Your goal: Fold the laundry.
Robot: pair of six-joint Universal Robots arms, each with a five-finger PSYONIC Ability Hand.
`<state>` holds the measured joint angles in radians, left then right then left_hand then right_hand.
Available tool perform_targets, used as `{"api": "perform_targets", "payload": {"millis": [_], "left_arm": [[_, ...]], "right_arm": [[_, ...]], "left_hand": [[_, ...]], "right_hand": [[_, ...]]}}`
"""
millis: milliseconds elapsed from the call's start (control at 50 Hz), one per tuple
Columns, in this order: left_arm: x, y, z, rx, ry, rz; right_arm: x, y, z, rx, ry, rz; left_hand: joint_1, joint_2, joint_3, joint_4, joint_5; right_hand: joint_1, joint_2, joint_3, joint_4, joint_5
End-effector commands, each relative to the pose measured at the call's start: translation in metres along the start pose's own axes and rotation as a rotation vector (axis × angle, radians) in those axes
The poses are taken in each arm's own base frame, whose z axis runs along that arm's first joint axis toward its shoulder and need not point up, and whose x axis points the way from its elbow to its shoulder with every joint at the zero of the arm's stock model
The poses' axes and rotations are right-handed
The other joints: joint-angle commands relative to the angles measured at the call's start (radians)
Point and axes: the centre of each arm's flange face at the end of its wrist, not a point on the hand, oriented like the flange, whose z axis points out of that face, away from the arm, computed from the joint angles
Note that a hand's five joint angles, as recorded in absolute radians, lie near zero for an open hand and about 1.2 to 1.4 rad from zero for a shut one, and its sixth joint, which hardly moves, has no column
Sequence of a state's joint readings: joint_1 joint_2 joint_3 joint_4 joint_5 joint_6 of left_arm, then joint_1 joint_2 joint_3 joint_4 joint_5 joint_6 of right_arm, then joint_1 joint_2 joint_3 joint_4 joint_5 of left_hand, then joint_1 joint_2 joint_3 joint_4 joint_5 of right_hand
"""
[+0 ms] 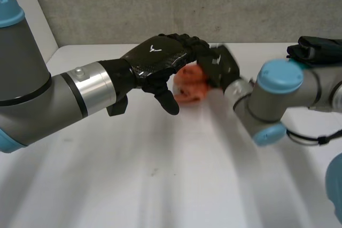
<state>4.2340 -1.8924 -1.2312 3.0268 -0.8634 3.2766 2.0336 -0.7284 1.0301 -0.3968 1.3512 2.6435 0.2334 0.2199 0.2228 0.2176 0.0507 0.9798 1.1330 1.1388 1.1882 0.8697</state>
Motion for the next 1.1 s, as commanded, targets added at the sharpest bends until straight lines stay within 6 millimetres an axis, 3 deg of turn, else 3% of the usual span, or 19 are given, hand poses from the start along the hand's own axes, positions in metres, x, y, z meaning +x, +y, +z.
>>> {"api": "perform_targets", "payload": {"millis": [20,140,160,220,240,300,320,360,380,440,460,540,620,740,780,820,900,920,1100], "left_arm": [[0.0,-0.013,-0.002,0.032,-0.004,0.026],[0.001,-0.022,-0.005,0.052,-0.009,0.043],[0.002,-0.022,-0.006,0.051,-0.008,0.042],[0.003,-0.021,-0.006,0.049,-0.007,0.04],[0.003,-0.02,-0.006,0.046,-0.005,0.039],[0.004,-0.02,-0.006,0.045,-0.003,0.038],[0.004,-0.019,-0.006,0.044,-0.004,0.037],[0.004,-0.019,-0.005,0.042,-0.003,0.033],[0.004,-0.018,-0.005,0.041,-0.002,0.034],[0.004,-0.017,-0.005,0.037,-0.002,0.031],[0.004,-0.017,-0.005,0.037,-0.002,0.031],[0.005,-0.014,-0.005,0.032,0.0,0.026],[0.006,-0.012,-0.005,0.026,0.001,0.021],[0.006,-0.013,-0.005,0.027,0.004,0.022],[0.008,-0.014,-0.005,0.029,0.007,0.023],[0.008,-0.015,-0.005,0.032,0.008,0.026],[0.01,-0.018,-0.006,0.04,0.01,0.032],[0.01,-0.019,-0.006,0.043,0.01,0.035],[0.013,-0.025,-0.009,0.055,0.011,0.045]], "right_arm": [[0.083,-0.076,0.021,0.233,0.22,0.005],[0.171,-0.088,0.014,0.273,0.407,-0.066],[0.196,-0.083,0.008,0.264,0.452,-0.085],[0.233,-0.063,-0.001,0.223,0.516,-0.113],[0.257,-0.05,-0.009,0.197,0.55,-0.133],[0.284,-0.027,-0.02,0.162,0.561,-0.159],[0.296,-0.01,-0.025,0.14,0.534,-0.176],[0.305,0.015,-0.031,0.104,0.499,-0.179],[0.313,0.044,-0.039,0.065,0.458,-0.175],[0.322,0.084,-0.052,0.017,0.398,-0.161],[0.324,0.109,-0.06,-0.012,0.36,-0.147],[0.318,0.174,-0.081,-0.096,0.296,-0.092],[0.313,0.208,-0.097,-0.158,0.271,-0.1],[0.316,0.211,-0.11,-0.187,0.262,-0.144],[0.318,0.201,-0.11,-0.184,0.273,-0.141],[0.322,0.19,-0.11,-0.18,0.292,-0.136],[0.342,0.144,-0.115,-0.171,0.388,-0.06],[0.347,0.123,-0.119,-0.161,0.417,-0.017],[0.345,0.065,-0.152,-0.285,0.559,0.131]], "left_hand": [[-0.043,-0.03,-0.033,-0.028,-0.035],[-0.046,-0.033,-0.036,-0.031,-0.038],[-0.043,-0.03,-0.033,-0.028,-0.035],[-0.046,-0.033,-0.036,-0.031,-0.038],[-0.046,-0.033,-0.036,-0.031,-0.038],[-0.046,-0.033,-0.036,-0.031,-0.038],[-0.046,-0.033,-0.036,-0.031,-0.038],[-0.046,-0.033,-0.036,-0.031,-0.038],[-0.046,-0.033,-0.036,-0.031,-0.038],[-0.046,-0.033,-0.036,-0.031,-0.038],[-0.046,-0.033,-0.036,-0.031,-0.038],[-0.046,-0.033,-0.036,-0.031,-0.038],[-0.046,-0.033,-0.036,-0.031,-0.038],[-0.052,-0.039,-0.042,-0.036,-0.044],[-0.059,-0.045,-0.048,-0.043,-0.051],[-0.059,-0.045,-0.048,-0.043,-0.051],[-0.059,-0.045,-0.048,-0.043,-0.051],[-0.059,-0.045,-0.048,-0.043,-0.051],[-0.059,-0.045,-0.048,-0.043,-0.051]], "right_hand": [[0.416,0.263,0.257,0.208,0.352],[0.416,0.263,0.257,0.208,0.352],[0.416,0.263,0.257,0.208,0.352],[0.416,0.263,0.257,0.208,0.352],[0.416,0.263,0.257,0.208,0.352],[0.416,0.263,0.257,0.208,0.352],[0.416,0.263,0.257,0.208,0.352],[0.416,0.263,0.257,0.208,0.352],[0.416,0.263,0.257,0.208,0.352],[0.416,0.263,0.257,0.208,0.352],[0.416,0.263,0.257,0.208,0.352],[0.416,0.263,0.257,0.208,0.352],[0.416,0.263,0.257,0.208,0.352],[0.416,0.263,0.257,0.208,0.352],[-0.363,-0.516,-0.522,-0.572,-0.428],[-0.805,-0.958,-0.964,-1.014,-0.87],[-0.805,-0.958,-0.964,-1.014,-0.87],[-0.805,-0.958,-0.964,-1.014,-0.87],[-0.805,-0.958,-0.964,-1.014,-0.87]]}}
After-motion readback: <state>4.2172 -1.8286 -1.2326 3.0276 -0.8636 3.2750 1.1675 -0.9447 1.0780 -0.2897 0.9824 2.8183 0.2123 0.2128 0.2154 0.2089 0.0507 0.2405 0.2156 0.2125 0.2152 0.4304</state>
